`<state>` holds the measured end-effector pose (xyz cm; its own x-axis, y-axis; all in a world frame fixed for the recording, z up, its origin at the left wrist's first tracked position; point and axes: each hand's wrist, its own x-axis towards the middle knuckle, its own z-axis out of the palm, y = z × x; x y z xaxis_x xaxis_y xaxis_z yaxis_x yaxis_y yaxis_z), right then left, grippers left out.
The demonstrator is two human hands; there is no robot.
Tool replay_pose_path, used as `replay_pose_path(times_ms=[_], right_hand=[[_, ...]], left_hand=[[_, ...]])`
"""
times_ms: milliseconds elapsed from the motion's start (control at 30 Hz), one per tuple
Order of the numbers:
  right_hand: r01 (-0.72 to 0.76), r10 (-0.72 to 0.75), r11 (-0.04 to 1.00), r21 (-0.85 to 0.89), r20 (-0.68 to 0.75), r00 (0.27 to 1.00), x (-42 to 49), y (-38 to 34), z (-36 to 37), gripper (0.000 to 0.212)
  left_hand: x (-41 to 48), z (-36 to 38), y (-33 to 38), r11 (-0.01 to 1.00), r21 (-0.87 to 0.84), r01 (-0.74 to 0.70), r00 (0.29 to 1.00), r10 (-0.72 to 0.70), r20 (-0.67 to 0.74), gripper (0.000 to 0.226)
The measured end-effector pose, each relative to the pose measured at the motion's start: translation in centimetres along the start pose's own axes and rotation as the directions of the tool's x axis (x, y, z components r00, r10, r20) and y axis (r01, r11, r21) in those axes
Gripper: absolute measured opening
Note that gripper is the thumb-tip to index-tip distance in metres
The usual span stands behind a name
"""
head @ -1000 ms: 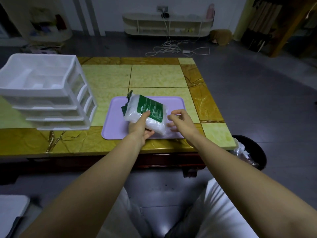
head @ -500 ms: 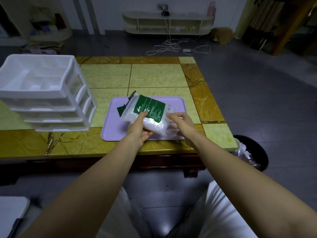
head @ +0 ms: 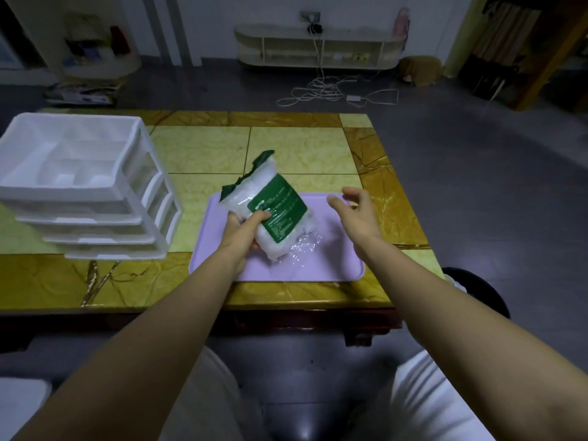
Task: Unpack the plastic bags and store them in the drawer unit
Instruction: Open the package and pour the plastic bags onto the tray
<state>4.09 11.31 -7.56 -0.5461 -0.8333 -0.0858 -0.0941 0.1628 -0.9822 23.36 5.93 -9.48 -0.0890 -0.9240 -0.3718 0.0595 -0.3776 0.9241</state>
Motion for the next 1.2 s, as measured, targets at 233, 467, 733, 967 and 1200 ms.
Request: replay_pose_path(times_ms=[233,467,733,967,1200], right_hand=[[-0.065,0.046,0.997,0.049,0.326,0.944,2.4,-2.3,2.9,0.060],[-0.154,0.137,0.986,0.069,0.205,0.969,3.4,-1.3,3.8,0.034],[-0.186,0.156,0.977,0.104,0.249,0.956,3.2,-1.7,3.3,0.032],[-0.125,0.120,0.991,0.037,0.107,0.987,4.3,-0.9,3.8,0.019],[-0.120,0.113,0.992,0.041,0.142,0.983,4.1,-0.9,3.2,0.020]], left_hand=[[2.6,1.1,2.8,0.968,0.214,-0.133,0.964,0.076,0.254,0.045],[4.0,2.1,3.1,0.986,0.167,-0.003,0.935,-0.057,0.351,0.094],[4.9,2.7,2.6,0.986,0.127,-0.111,0.994,0.112,-0.005,0.030],[3.9,3.1,3.4,0.984,0.151,-0.097,0.992,0.084,0.089,0.062],[4.4,3.7,2.8,0.980,0.146,-0.133,0.991,0.135,-0.004,0.012]])
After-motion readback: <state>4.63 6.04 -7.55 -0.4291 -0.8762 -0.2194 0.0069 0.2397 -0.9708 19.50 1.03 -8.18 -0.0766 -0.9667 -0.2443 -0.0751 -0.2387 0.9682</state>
